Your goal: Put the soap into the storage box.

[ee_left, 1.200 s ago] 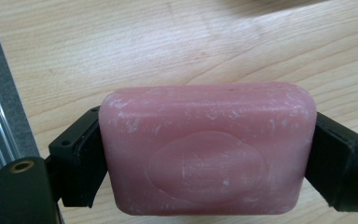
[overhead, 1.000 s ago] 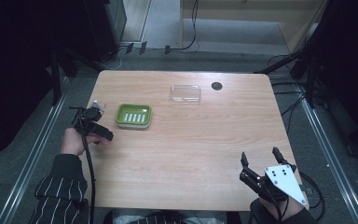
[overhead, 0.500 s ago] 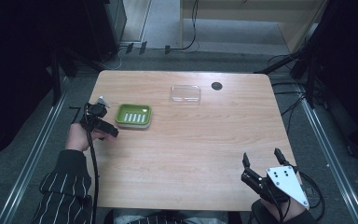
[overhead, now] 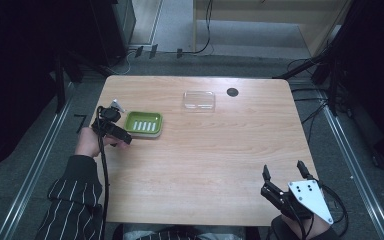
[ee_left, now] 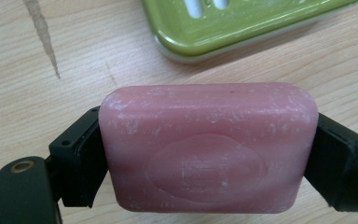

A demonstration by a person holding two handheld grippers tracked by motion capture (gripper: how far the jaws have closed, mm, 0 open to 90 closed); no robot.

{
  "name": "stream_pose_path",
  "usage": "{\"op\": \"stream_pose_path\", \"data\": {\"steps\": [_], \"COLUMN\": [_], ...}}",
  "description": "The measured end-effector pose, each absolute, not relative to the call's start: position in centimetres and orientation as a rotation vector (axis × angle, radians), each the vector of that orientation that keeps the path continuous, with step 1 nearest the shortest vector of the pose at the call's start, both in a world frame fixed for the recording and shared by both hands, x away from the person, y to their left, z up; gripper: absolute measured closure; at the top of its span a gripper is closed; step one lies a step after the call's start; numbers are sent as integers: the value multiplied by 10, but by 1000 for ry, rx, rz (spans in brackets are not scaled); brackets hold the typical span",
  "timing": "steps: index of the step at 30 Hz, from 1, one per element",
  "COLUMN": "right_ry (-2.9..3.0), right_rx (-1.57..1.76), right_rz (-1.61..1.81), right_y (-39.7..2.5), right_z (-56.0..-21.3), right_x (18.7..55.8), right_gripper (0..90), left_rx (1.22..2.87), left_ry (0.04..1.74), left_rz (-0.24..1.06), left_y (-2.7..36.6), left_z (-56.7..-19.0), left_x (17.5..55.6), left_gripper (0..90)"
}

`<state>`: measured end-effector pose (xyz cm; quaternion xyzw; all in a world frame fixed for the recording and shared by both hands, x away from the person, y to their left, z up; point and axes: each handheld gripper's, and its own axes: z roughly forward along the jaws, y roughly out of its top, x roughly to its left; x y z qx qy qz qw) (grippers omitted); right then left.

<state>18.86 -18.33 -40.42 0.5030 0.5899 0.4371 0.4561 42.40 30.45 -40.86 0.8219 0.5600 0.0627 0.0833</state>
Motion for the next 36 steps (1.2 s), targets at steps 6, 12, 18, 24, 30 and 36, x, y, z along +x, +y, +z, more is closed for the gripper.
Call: {"op": "stream_pose_path", "data": {"steps": [6,12,18,24,30,36], "right_ry": [1459,1458,1461,1456,1456,1450], "right_rx": [1235,1237,1233,1238,1240,1247], "right_rz": [1073,1076,1076,1076,1072,1069], "right_y": [-182,-182,-183,-184,-184,-186], "right_z": [-404,-404,-404,-404,-404,-405], "right_x": [189,189,188,188,188,186], "right_gripper": [128,128,128,128,128,128], "left_rx": [2454,2450,2458,2477,2483,2488], "left_ry": [1655,1662,1640,1618,1593,1578], "left_rz": [192,196,198,195,196,198], "left_y": [301,304,297,290,285,282], "left_z": [-408,-405,-402,-401,-398,-395], "left_x": [425,425,430,435,437,440], "left_gripper": [132,132,132,132,132,132]}}
